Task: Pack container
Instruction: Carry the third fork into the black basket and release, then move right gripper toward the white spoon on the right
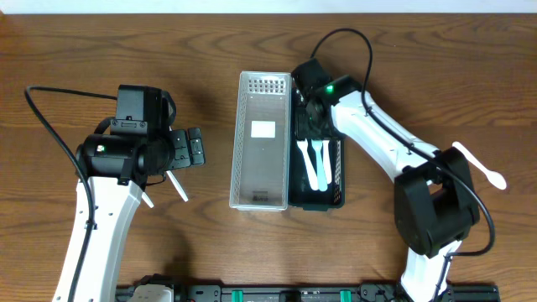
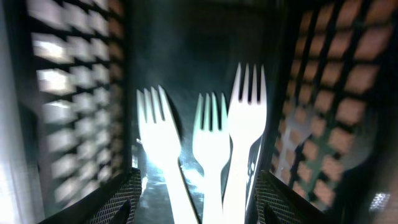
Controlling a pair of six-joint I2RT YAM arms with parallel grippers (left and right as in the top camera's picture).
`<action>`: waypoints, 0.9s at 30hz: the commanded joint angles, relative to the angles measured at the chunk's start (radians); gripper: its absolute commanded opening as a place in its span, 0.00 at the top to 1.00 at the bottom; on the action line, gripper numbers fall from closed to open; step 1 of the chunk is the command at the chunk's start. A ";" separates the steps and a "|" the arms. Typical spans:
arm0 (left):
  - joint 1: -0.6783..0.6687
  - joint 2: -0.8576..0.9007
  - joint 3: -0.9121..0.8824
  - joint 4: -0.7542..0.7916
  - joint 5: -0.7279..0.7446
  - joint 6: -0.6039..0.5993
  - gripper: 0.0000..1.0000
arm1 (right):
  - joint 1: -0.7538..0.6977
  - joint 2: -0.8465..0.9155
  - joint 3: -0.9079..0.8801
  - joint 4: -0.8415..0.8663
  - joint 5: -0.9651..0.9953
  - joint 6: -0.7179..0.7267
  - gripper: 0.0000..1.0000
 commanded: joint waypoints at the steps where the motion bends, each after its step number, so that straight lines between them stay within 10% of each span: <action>1: 0.004 0.001 0.007 -0.005 -0.012 0.006 0.02 | -0.019 -0.120 0.109 -0.002 0.043 -0.064 0.37; 9: 0.004 0.001 0.007 -0.006 -0.011 0.006 0.02 | -0.285 -0.346 0.217 -0.044 0.100 0.237 0.55; 13: 0.004 0.001 0.007 -0.006 -0.011 0.005 0.02 | -0.534 -0.378 0.217 -0.195 0.089 0.555 0.26; 18: 0.004 0.001 0.007 -0.006 -0.011 0.005 0.02 | -0.771 -0.354 0.190 -0.251 0.086 0.610 0.04; 27: 0.004 0.001 0.007 -0.009 -0.011 0.005 0.02 | -0.978 -0.289 0.072 -0.248 0.146 0.725 0.01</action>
